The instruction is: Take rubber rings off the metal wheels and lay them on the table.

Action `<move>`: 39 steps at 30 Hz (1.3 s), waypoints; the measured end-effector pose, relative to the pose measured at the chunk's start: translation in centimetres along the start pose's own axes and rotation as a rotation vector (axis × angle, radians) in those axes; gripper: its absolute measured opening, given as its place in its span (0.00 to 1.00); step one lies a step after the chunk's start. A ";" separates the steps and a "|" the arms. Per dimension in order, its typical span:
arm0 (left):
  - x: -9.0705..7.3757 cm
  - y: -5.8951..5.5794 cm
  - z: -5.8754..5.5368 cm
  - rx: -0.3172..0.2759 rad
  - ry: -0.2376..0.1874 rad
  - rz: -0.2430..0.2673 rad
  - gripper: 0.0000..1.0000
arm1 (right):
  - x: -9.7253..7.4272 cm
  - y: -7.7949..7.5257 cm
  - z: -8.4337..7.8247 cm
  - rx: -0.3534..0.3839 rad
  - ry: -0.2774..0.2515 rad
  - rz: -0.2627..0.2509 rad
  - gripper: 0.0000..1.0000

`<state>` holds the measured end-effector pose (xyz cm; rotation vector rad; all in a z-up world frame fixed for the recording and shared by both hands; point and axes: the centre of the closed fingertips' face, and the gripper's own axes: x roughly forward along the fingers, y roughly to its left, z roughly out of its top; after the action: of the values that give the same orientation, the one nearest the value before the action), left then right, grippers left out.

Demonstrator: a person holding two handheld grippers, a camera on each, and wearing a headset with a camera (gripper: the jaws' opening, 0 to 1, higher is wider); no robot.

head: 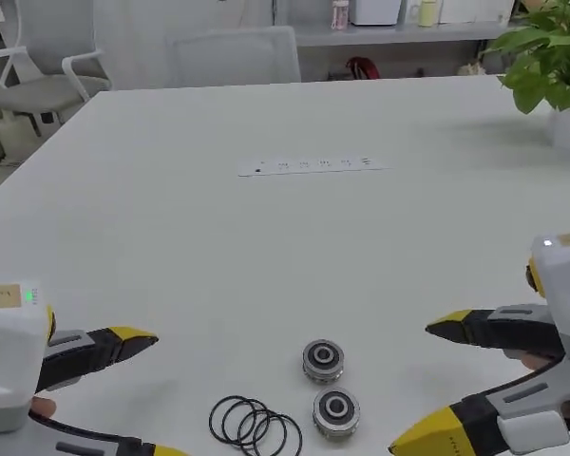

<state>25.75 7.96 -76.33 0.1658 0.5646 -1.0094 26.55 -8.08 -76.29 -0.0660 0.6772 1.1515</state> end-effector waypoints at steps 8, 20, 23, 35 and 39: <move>0.4 -0.7 -0.8 -0.002 0.020 -0.015 0.95 | -0.1 -0.2 -1.2 0.017 0.032 -0.008 1.00; 0.6 -1.4 -1.6 -0.003 0.043 -0.022 0.95 | 0.0 0.1 -2.2 0.022 0.062 -0.004 0.99; 0.6 -1.3 -1.7 -0.005 0.047 -0.020 0.95 | 0.1 0.3 -2.4 0.023 0.065 0.000 0.99; 0.6 -1.2 -2.0 -0.023 0.050 -0.014 0.95 | 0.3 0.8 -2.8 0.029 0.072 0.010 0.99; 0.7 -1.2 -1.9 -0.019 0.042 -0.016 0.96 | 0.3 0.8 -2.8 0.028 0.074 0.010 0.98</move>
<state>24.36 7.55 -78.20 0.1660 0.6143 -1.0174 24.60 -8.54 -78.50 -0.0820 0.7596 1.1531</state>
